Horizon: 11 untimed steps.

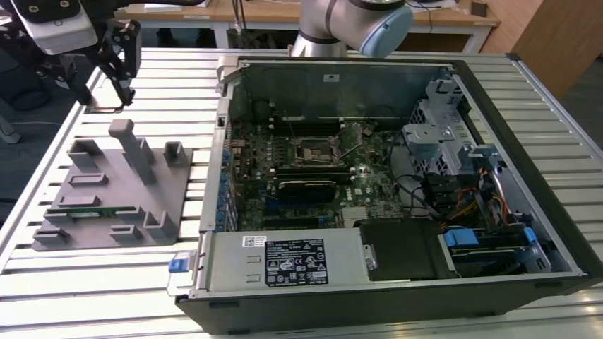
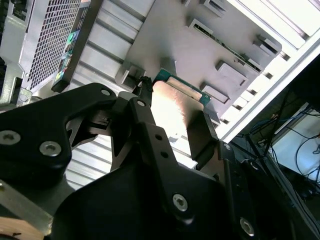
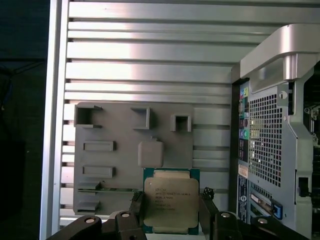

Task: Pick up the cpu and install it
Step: 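Pick up the cpu and move it towards the insertion slot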

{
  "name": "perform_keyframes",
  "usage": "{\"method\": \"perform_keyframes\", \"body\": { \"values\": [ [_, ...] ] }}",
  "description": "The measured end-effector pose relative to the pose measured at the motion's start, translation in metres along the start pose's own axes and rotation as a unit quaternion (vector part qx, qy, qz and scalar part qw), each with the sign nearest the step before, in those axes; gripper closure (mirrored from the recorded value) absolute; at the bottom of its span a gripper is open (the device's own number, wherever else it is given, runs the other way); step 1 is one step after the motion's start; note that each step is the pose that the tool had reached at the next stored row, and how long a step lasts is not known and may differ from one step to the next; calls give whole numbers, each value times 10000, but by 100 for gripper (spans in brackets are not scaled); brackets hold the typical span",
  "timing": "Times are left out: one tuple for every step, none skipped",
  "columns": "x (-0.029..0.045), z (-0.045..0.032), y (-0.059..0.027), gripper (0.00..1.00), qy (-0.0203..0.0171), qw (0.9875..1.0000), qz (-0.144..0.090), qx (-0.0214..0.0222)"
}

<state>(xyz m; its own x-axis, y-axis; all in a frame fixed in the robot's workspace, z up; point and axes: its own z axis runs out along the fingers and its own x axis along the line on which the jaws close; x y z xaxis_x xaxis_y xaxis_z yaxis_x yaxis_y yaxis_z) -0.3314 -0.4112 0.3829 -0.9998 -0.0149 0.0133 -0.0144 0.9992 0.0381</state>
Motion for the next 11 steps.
{"method": "perform_keyframes", "body": {
  "values": [
    [-11,0,0,47,0,10000,0,0],
    [-21,0,0,47,0,10000,0,0],
    [-30,-1,0,47,0,10000,0,0],
    [-40,-1,0,47,0,10000,0,0],
    [-50,-1,-1,47,0,10000,0,0],
    [-59,-1,-1,47,0,10000,0,0],
    [-66,-1,-1,47,0,10000,0,0],
    [-74,-1,-1,47,0,10000,0,0],
    [-82,-1,-1,47,0,10000,0,0],
    [-89,-1,-1,47,0,10000,0,0],
    [-95,-1,-1,47,0,10000,0,0]
  ]
}}
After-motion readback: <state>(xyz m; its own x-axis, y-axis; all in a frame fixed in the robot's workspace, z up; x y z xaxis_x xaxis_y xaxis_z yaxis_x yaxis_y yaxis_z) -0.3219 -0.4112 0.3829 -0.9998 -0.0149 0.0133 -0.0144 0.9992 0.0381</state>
